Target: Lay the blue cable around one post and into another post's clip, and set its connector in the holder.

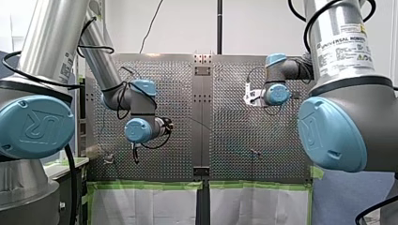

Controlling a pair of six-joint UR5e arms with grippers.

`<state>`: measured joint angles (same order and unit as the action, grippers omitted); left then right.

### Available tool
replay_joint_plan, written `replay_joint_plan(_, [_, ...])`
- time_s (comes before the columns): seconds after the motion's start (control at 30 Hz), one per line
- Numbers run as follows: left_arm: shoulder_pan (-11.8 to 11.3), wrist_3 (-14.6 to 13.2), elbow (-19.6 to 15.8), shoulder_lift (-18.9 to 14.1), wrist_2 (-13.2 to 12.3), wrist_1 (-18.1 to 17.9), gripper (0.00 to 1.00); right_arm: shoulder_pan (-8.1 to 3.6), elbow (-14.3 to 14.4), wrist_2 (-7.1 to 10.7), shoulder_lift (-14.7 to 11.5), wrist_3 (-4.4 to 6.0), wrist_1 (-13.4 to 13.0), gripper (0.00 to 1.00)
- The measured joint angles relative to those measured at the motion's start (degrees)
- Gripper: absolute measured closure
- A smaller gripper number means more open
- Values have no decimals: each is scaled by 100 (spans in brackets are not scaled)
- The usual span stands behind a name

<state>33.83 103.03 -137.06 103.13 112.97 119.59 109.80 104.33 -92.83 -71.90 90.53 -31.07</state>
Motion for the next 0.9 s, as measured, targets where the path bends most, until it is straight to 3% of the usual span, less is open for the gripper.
replay_joint_plan(0.33, [-29,-61,3,-1,0,132,0,505,21,-176,383,-135,-43,0])
replay_joint_plan(0.47, [-43,-110,2,-1,13,227,0,764,27,-188,565,-166,-27,0])
replay_joint_plan(0.9, [-50,-134,0,-1,60,420,0,1488,108,-339,625,-224,15,0])
